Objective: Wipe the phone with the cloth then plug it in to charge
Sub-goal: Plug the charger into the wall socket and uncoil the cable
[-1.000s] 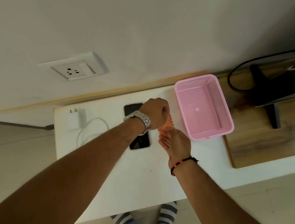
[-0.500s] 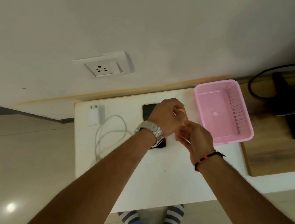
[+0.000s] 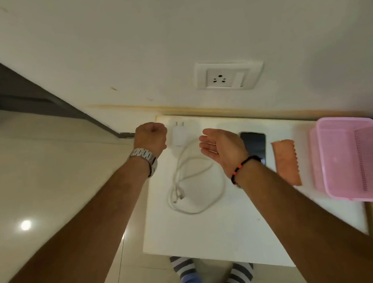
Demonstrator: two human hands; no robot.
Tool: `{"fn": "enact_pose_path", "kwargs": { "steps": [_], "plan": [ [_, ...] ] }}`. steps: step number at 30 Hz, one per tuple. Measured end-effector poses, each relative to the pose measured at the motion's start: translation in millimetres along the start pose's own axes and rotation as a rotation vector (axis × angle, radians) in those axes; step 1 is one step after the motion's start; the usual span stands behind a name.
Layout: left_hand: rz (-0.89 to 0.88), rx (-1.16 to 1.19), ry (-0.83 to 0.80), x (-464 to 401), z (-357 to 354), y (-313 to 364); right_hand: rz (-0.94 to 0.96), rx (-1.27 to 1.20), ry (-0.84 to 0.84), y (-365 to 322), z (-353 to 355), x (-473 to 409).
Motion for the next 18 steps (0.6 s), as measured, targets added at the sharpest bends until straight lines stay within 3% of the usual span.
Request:
{"fn": "enact_pose_path", "kwargs": {
  "steps": [8,13,18],
  "plan": [
    [0.055,-0.11,-0.109,-36.1,-1.1,-3.9,-0.036,0.039,0.142,-6.8,-37.4,-39.7],
    [0.018,-0.28,-0.206,-35.1,-11.5,-11.9,-0.044,0.064,0.133,-0.2,-56.4,-44.4],
    [0.093,-0.125,-0.22,-30.2,-15.2,-22.1,-0.019,0.107,0.152,-0.7,-61.1,-42.3]
  ]
}}
Point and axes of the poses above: each hand's wrist, its own x-axis away from the middle knuckle, its own z-axis out of the back of the hand, y = z × x, the point moved 8 cm from there along -x, towards the middle knuckle, and after that the axes turned 8 degrees about -z, right-handed, at the moved point
